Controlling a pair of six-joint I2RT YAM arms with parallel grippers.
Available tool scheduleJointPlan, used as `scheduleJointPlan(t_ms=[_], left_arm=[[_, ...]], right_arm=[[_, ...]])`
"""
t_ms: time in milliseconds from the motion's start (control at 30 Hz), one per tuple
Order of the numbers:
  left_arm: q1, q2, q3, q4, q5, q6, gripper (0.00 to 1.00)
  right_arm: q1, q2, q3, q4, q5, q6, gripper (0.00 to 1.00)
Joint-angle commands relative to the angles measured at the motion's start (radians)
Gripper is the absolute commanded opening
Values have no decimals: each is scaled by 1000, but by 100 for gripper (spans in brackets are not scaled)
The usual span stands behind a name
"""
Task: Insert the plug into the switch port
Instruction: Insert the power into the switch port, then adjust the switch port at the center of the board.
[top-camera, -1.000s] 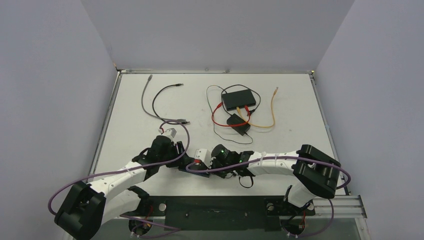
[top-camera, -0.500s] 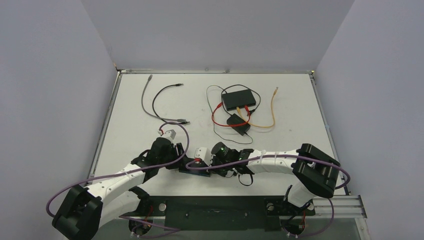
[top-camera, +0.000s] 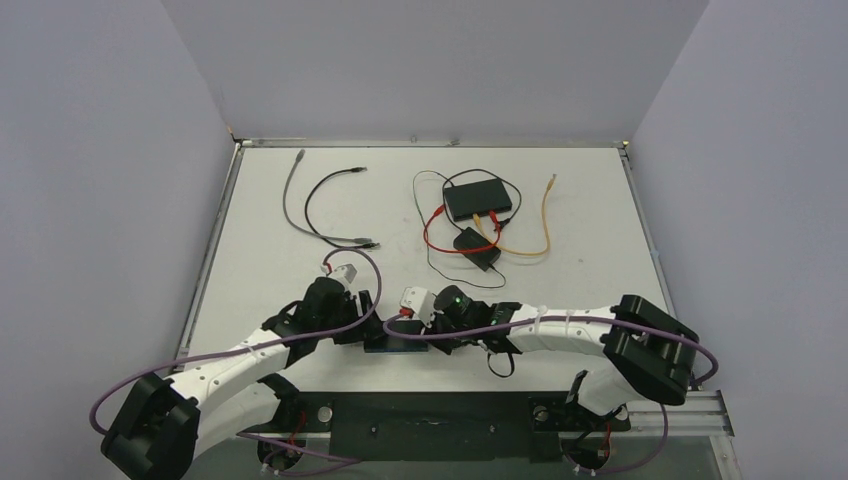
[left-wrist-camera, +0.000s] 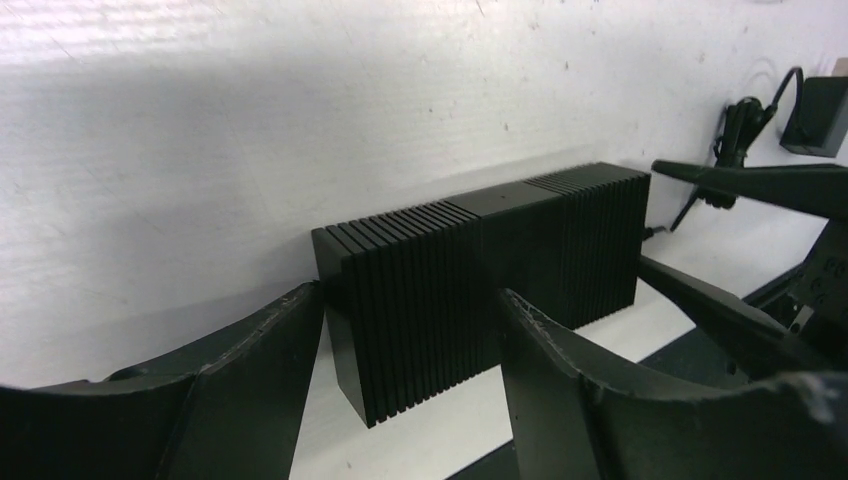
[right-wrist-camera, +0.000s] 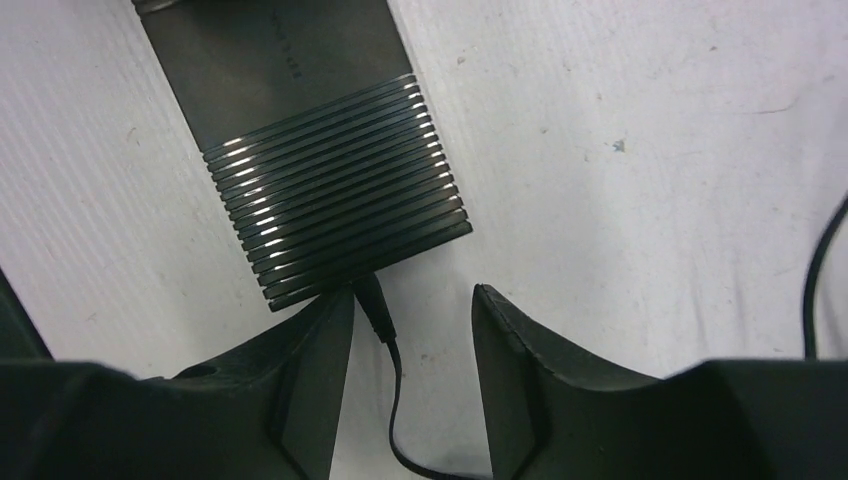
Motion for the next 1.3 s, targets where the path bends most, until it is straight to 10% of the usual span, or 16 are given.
scheduleJointPlan(t_ms=[0, 400, 533, 733, 900, 1267], left_arm=[[-13, -35, 48, -64, 60, -19, 62], [-3, -119, 127, -159, 4, 11, 70], [1, -146, 159, -175, -22, 26, 70], [8, -157, 206, -170, -70, 51, 70], [23, -120, 235, -127, -73, 71, 70], [69, -52, 260, -21, -5, 55, 70]], right_arm=[[3, -133, -26, 82, 71, 32, 44], [7, -441, -58, -68, 247, 103, 55], [3, -510, -64, -59, 269, 139, 83], [-5, -544, -56, -62, 528, 383, 86], [-17, -552, -85, -32, 459, 457, 89], [56, -461, -127, 47, 264, 589, 52]])
